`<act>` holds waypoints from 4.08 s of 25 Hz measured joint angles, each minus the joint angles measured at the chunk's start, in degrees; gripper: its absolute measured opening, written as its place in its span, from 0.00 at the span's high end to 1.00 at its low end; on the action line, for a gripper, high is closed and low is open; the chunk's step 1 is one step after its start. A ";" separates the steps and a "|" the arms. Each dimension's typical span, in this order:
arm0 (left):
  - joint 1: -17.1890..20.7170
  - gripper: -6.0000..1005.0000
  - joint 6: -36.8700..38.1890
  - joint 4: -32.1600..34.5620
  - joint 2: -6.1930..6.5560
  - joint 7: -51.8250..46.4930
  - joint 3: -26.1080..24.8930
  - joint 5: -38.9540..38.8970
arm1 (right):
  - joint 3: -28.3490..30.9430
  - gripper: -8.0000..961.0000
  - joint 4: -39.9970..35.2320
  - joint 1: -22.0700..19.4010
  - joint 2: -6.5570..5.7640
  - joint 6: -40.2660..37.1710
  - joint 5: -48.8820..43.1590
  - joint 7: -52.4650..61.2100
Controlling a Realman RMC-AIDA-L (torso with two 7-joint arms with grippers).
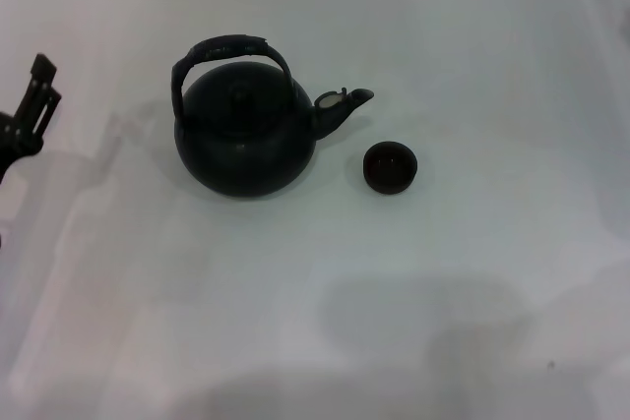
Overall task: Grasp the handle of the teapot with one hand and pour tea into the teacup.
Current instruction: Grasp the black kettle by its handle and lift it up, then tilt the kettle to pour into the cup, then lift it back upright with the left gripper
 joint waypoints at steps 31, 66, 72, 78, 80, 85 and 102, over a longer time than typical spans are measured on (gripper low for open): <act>-5.89 0.25 -3.56 -2.93 -0.28 -2.24 0.09 19.47 | 4.38 0.12 0.95 0.71 0.21 0.25 0.27 0.85; -9.67 0.71 -13.72 -0.52 -0.30 1.19 0.03 17.02 | 4.38 0.12 1.11 0.71 0.22 0.43 0.89 1.50; -9.60 0.86 -13.54 -0.48 -0.30 1.28 0.00 15.12 | 4.38 0.12 1.47 0.92 0.30 0.42 0.92 1.49; -10.49 0.86 -12.10 -0.81 0.06 1.29 -0.65 14.15 | 4.38 0.12 1.72 1.06 0.32 0.29 1.06 1.49; -11.75 0.86 -11.88 -1.13 0.26 1.29 -1.30 14.14 | 4.38 0.12 1.85 1.07 0.31 0.24 1.07 1.49; -14.08 0.86 -11.45 -1.99 0.53 1.29 -1.45 14.11 | 4.53 0.12 2.54 1.15 0.31 0.30 1.62 1.49; -24.37 0.86 -10.81 -5.35 0.40 5.82 -0.83 19.12 | 6.50 0.12 3.16 1.61 0.31 0.29 1.77 1.49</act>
